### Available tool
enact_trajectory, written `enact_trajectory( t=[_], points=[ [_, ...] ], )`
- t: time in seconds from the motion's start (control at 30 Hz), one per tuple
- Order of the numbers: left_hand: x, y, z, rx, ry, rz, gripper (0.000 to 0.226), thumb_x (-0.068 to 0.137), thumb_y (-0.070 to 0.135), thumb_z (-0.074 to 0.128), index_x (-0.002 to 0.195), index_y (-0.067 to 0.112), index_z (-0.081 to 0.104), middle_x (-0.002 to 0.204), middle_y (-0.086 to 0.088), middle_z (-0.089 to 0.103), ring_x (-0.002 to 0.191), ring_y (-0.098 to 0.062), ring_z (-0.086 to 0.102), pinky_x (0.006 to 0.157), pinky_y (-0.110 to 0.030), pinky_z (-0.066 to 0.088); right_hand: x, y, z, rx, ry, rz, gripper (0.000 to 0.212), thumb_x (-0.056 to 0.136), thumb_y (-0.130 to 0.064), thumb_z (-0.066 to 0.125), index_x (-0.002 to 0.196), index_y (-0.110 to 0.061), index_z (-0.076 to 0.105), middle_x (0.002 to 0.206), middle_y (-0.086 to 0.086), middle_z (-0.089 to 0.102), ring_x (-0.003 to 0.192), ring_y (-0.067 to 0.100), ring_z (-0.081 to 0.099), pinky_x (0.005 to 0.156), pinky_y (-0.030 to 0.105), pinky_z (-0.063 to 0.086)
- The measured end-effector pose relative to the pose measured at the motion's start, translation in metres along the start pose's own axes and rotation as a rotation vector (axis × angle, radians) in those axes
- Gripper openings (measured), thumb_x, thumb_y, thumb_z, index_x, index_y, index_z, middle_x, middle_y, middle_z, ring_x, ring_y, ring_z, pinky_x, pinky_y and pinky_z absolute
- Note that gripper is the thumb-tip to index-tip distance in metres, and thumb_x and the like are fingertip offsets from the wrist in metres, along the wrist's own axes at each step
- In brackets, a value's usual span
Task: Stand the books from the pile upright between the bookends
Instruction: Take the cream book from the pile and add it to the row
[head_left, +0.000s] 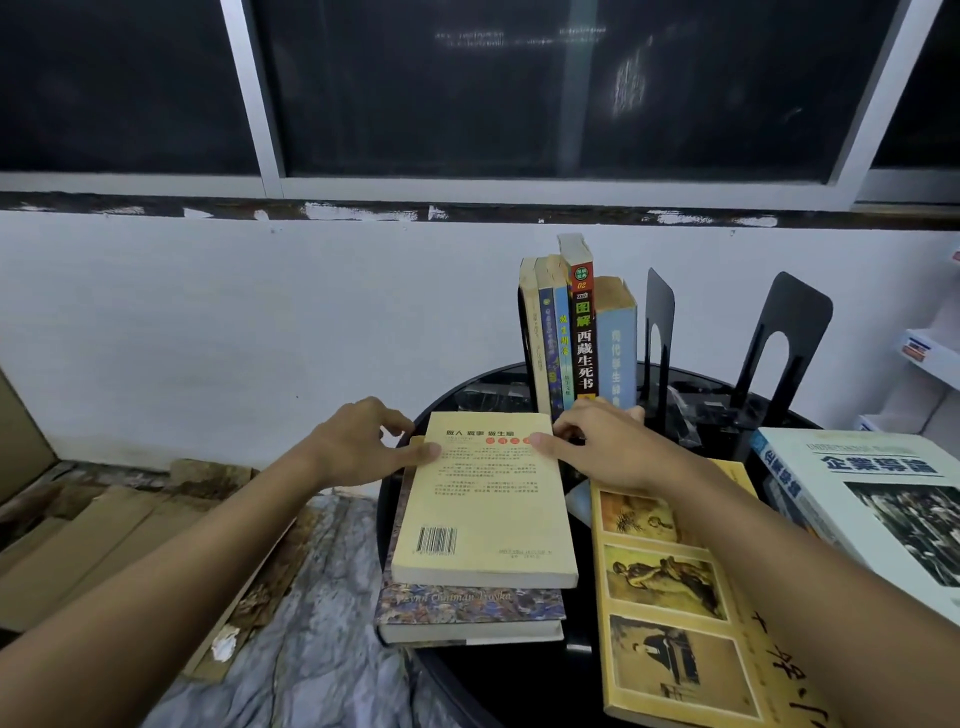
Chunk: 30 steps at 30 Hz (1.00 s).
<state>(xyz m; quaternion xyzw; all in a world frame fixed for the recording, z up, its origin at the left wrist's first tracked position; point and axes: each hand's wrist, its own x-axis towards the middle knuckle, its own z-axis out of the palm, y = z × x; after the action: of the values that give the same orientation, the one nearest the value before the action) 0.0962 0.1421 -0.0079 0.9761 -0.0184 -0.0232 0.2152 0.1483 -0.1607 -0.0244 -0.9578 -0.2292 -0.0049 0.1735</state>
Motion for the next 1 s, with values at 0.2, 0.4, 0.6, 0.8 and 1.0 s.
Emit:
enact_trajectory(
  t=[0.2,0.4,0.6,0.8,1.0],
  points=[
    [0.013,-0.006,0.004,0.023,-0.082,0.031,0.095,0.04,0.112,0.031,0.098,0.049,0.073,0.117,0.015,0.06,0.114,-0.013,0.058,0.104,-0.05,0.045,0.008,0.004,0.001,0.0,-0.059,0.009,0.055,0.092,-0.074,0.04,0.101,-0.028,0.069,0.097,-0.012,0.053,0.103,0.008,0.041,0.084,0.039,0.025],
    [0.018,-0.014,0.008,-0.089,-0.068,0.084,0.072,0.05,0.107,0.042,0.095,0.057,0.069,0.116,0.023,0.059,0.117,-0.005,0.057,0.107,-0.05,0.042,0.011,0.006,0.003,0.056,-0.058,0.001,0.037,0.09,-0.073,0.047,0.087,-0.039,0.06,0.098,-0.018,0.057,0.103,0.006,0.047,0.093,0.038,0.028],
    [0.014,-0.006,0.009,-0.211,-0.041,0.163,0.021,0.08,0.064,0.068,0.097,0.053,0.067,0.117,0.018,0.061,0.113,-0.005,0.061,0.103,-0.035,0.048,0.012,0.005,0.002,0.154,-0.018,0.01,0.042,0.082,-0.076,0.056,0.092,-0.037,0.065,0.1,-0.02,0.059,0.104,0.003,0.051,0.101,0.047,0.041],
    [0.01,0.001,0.002,-0.324,0.048,0.182,0.026,0.079,0.051,0.078,0.101,0.049,0.065,0.122,0.017,0.059,0.097,-0.004,0.07,0.073,-0.017,0.053,0.004,-0.005,-0.015,0.208,0.098,-0.001,0.047,0.078,-0.074,0.063,0.1,-0.033,0.063,0.107,-0.018,0.057,0.104,0.001,0.054,0.101,0.043,0.045],
    [0.006,0.013,-0.006,-0.497,0.185,0.187,0.042,0.081,0.034,0.083,0.118,0.03,0.064,0.128,0.018,0.057,0.09,-0.003,0.072,0.07,-0.017,0.055,-0.009,-0.02,-0.038,0.235,0.261,-0.056,0.053,0.075,-0.071,0.071,0.105,-0.029,0.06,0.106,-0.018,0.055,0.1,-0.001,0.056,0.087,0.029,0.05]
  ],
)
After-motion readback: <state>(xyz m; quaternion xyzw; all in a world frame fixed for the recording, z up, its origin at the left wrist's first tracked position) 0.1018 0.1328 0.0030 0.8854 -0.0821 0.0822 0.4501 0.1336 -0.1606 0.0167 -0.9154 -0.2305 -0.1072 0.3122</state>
